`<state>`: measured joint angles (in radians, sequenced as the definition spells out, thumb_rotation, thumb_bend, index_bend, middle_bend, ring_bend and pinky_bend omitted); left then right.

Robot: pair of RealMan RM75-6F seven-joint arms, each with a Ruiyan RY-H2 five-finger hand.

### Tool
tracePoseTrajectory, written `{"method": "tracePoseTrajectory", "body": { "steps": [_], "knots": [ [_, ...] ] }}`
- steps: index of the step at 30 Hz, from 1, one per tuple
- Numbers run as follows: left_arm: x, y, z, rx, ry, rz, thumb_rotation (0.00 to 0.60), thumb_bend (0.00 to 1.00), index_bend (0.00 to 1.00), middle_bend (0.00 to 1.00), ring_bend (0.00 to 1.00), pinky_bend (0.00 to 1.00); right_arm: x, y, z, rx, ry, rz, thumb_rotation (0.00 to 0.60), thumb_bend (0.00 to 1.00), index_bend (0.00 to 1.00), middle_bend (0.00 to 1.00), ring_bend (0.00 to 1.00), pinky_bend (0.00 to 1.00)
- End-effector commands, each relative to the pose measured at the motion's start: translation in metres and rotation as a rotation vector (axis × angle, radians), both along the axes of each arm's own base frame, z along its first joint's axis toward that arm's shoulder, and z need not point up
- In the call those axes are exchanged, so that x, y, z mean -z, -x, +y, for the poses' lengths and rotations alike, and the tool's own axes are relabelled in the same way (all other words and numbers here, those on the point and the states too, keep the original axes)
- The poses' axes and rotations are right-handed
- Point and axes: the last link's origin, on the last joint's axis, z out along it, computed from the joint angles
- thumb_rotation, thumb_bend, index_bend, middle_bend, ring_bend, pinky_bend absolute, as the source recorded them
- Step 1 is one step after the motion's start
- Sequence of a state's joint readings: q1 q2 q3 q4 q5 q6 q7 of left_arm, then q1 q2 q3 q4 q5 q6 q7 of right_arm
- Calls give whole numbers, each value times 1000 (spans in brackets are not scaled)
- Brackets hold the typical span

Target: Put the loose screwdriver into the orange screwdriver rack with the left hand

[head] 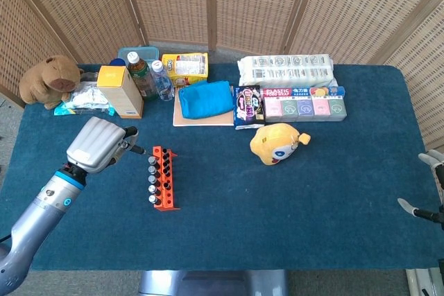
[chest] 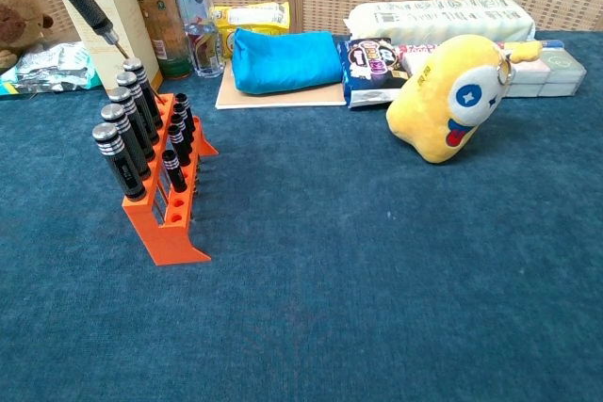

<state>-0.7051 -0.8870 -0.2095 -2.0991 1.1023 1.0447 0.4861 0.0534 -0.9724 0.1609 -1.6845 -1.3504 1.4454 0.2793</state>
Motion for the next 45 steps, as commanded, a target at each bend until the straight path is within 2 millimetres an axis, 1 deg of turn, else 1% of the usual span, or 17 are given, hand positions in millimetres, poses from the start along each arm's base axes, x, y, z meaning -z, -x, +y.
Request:
{"method": "tracePoseTrajectory", "body": {
  "steps": [1, 26, 35, 45],
  "knots": [
    [1, 0, 1, 0, 0, 4, 600, 337, 561, 1000, 1000, 1000, 0, 0, 0, 0, 1, -1, 600, 45, 175, 114, 80, 183],
    [4, 3, -1, -23, 0, 31, 600, 337, 560, 1000, 1000, 1000, -2, -1, 1, -3, 6, -7, 600, 45, 175, 114, 80, 184],
    [5, 1, -1, -20, -2, 35, 600, 338, 561, 1000, 1000, 1000, -3, -1, 2, -4, 7, -10, 600, 44, 175, 114, 80, 184],
    [12, 1, 1, -28, 8, 44, 600, 337, 560, 1000, 1000, 1000, -4, -2, 3, -6, 10, -13, 600, 45, 175, 114, 80, 184]
  ]
}}
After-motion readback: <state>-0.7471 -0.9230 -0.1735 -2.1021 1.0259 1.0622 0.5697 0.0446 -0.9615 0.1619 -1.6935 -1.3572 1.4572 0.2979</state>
